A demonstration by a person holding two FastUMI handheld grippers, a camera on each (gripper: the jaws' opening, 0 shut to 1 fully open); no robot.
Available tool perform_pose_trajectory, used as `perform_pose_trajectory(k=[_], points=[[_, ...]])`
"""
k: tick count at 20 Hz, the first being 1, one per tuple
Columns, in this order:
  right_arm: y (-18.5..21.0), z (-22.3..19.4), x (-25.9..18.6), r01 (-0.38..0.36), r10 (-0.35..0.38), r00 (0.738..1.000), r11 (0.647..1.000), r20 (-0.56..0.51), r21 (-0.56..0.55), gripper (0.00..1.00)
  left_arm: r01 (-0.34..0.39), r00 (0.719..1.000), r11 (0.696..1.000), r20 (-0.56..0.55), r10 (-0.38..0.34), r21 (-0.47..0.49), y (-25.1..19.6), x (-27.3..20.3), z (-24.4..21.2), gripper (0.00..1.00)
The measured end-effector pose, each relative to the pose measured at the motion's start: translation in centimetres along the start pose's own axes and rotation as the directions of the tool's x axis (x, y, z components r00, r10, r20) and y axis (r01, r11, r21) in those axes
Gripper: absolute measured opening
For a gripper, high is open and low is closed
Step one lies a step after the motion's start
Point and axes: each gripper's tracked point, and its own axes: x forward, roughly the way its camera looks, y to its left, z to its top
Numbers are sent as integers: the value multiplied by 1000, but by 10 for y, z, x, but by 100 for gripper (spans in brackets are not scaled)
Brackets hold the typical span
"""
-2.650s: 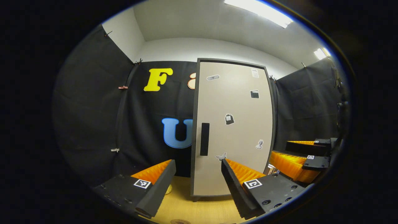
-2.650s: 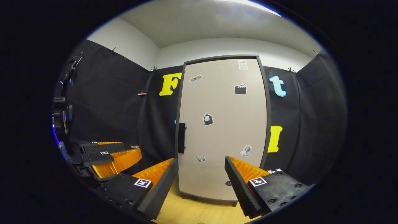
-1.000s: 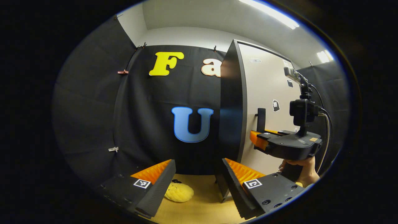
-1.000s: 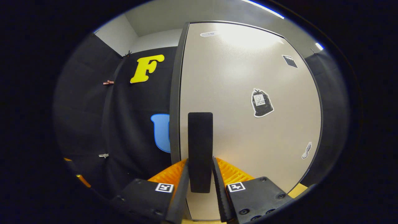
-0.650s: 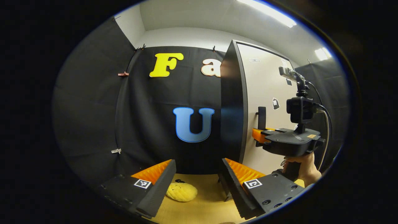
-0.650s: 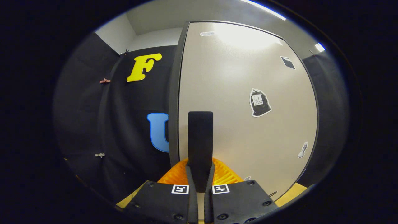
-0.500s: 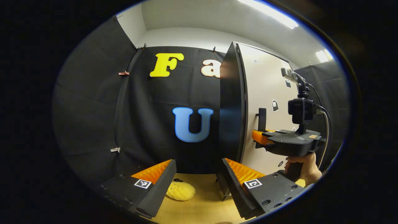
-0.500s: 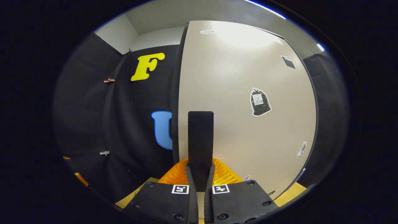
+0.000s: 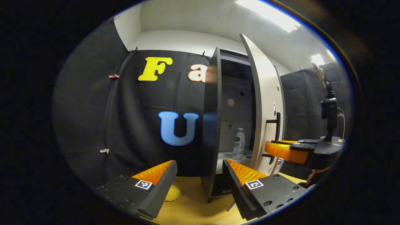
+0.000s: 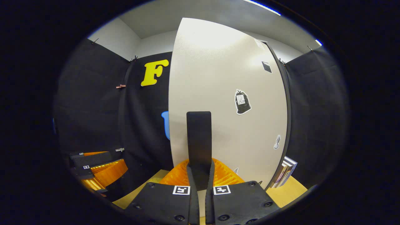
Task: Open the cabinet door with the right hand, grasp the bottle in the cabinet with the left hand and place it on the coaster, then close the cabinet door with the right hand.
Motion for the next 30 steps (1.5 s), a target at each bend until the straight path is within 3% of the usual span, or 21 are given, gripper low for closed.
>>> perform_pose_trajectory(k=[6,17,23,30], points=[[-25,6,-40,-10,10,1000,1000,-11,3,12,68,997,997,32,-69,21,-57,-4,13,92],[-98,17,-98,-81,81,997,997,-3,6,12,97,995,995,38,-97,6,-160,1,11,92],[-146,20,-118,-52,52,999,999,-2,7,12,103,994,994,32,-104,22,-217,6,2,92],[-210,23,-123,69,-69,997,997,23,-38,10,113,994,994,5,-113,13,-266,17,-10,92]])
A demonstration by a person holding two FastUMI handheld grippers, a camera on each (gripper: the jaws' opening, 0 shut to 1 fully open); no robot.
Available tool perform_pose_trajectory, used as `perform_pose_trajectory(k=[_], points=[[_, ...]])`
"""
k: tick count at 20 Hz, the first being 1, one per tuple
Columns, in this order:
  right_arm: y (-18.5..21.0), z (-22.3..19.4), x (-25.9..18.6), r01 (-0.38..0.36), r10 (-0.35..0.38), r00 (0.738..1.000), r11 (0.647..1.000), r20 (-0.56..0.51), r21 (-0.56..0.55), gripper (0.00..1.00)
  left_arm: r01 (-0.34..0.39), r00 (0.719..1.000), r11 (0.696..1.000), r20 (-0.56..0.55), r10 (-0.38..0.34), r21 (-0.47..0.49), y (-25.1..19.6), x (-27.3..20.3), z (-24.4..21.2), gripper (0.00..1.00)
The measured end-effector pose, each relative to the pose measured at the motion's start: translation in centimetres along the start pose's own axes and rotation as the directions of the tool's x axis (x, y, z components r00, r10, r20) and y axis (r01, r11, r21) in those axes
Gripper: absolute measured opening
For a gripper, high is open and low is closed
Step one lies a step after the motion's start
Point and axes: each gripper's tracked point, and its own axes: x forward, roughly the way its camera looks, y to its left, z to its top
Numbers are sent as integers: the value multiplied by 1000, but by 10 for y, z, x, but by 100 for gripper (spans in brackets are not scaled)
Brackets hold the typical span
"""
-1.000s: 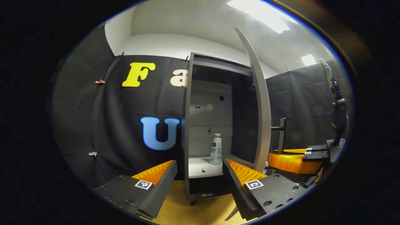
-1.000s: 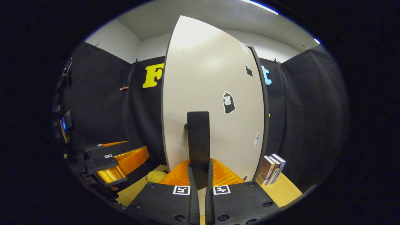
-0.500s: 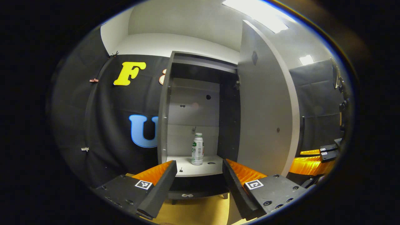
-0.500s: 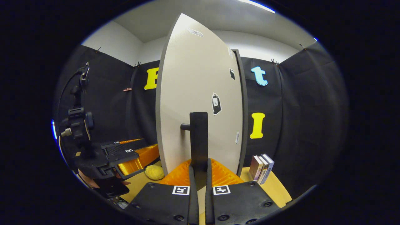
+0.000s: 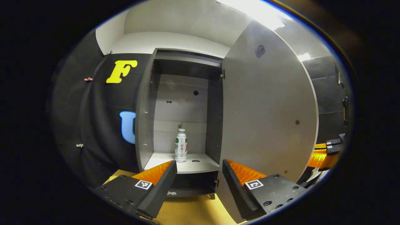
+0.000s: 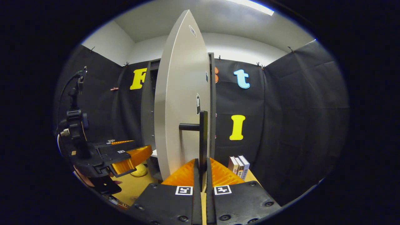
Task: Open the cabinet door with the right hand, grasp the bottle in the cabinet with the left hand and place it on the coaster, then close the cabinet door with the right hand.
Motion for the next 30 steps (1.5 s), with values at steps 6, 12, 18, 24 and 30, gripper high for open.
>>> perform_pose_trajectory(k=[6,12,18,24,30], points=[[-29,-2,-3,5,-4,1000,999,-14,45,6,-13,1000,1000,-19,13,2,-4,15,-5,92],[-42,-4,-14,28,-28,1000,999,-9,34,6,-13,1000,999,2,13,38,23,53,-4,92],[-45,4,-29,251,-248,967,967,60,-53,7,42,996,996,81,-48,77,59,149,9,91],[-45,12,-45,435,-427,899,897,101,-79,6,61,994,994,82,-69,91,79,253,-2,91],[-55,12,-42,522,-515,852,848,92,-90,6,27,998,994,46,-32,106,98,327,-30,89]])
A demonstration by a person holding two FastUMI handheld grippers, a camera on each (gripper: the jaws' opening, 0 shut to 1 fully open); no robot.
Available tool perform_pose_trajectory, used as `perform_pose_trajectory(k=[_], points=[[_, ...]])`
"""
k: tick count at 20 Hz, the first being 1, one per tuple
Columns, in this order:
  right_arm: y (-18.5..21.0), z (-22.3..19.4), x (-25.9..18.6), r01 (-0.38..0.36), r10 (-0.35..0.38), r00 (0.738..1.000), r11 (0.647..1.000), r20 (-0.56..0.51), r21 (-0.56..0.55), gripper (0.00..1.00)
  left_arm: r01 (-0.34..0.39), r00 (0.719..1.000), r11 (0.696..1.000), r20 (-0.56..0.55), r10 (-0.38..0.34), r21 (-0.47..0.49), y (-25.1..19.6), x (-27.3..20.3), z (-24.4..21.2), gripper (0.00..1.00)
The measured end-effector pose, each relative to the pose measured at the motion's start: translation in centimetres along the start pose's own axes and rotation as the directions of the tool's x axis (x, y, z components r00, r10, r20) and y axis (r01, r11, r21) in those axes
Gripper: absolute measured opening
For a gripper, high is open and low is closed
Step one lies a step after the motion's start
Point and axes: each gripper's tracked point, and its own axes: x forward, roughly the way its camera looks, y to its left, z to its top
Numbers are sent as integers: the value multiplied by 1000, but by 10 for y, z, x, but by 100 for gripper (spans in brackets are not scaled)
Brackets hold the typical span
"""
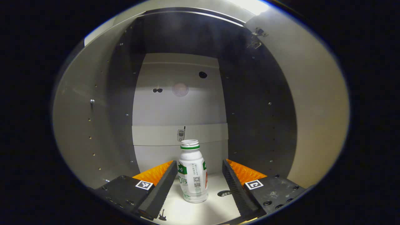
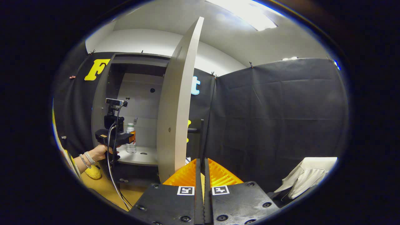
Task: Open the cabinet door with the right hand, grasp the bottle in the cabinet with the left hand and place it on the coaster, then close the cabinet door with the right hand.
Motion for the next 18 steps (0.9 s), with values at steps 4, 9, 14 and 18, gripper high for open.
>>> perform_pose_trajectory(k=[4,9,14,18], points=[[-4,7,-3,46,-45,998,999,34,-15,5,-18,1000,1000,-16,18,16,4,28,-19,91],[-8,8,-1,77,-76,996,997,40,-12,5,-44,999,999,-20,45,19,12,51,-31,90],[-9,9,-2,91,-91,995,996,31,-7,6,-46,999,999,-1,46,-1,13,68,-36,88],[-10,10,-1,103,-104,994,995,35,5,6,-19,999,1000,-28,19,15,6,67,-37,76]])
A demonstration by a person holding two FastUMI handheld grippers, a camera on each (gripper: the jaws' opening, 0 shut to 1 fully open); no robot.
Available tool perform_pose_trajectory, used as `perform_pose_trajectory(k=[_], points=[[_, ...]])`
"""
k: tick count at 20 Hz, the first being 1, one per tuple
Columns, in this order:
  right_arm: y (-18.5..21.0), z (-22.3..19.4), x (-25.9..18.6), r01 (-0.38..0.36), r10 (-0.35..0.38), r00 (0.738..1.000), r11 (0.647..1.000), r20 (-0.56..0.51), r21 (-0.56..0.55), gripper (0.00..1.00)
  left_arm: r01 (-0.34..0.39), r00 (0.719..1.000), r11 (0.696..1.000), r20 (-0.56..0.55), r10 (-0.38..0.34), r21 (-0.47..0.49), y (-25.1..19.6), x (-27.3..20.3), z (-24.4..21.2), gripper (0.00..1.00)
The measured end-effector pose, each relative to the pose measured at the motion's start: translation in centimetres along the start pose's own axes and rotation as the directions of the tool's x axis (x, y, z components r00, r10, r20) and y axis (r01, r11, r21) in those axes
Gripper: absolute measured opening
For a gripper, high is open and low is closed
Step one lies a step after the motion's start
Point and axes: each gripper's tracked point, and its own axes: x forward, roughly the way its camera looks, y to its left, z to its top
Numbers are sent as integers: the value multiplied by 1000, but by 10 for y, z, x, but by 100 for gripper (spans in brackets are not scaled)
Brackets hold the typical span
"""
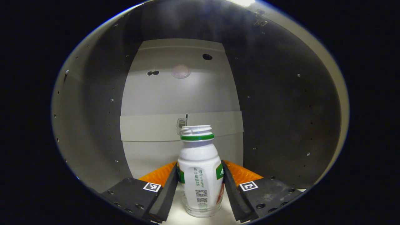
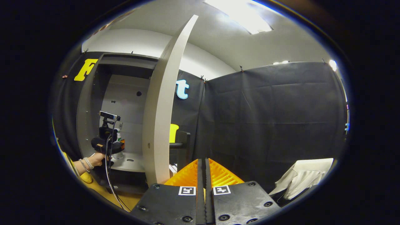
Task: Open the cabinet door with the right hand, grasp the bottle in the cabinet with the left hand and place it on the coaster, then close the cabinet door with the right hand.
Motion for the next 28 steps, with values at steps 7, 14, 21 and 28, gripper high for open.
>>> perform_pose_trajectory(k=[7,14,21,28], points=[[1,-9,6,16,-16,1000,1000,-5,-1,6,68,996,998,57,-67,-9,3,-30,38,73],[4,-3,-2,47,-45,999,997,26,-56,6,138,985,990,103,-136,-10,15,-93,74,73],[-6,-3,-1,-20,20,999,1000,27,-9,6,181,980,983,90,-178,-25,28,-167,82,73],[0,1,-2,-251,251,968,967,10,43,6,77,997,995,27,-76,-65,63,-243,64,74]])
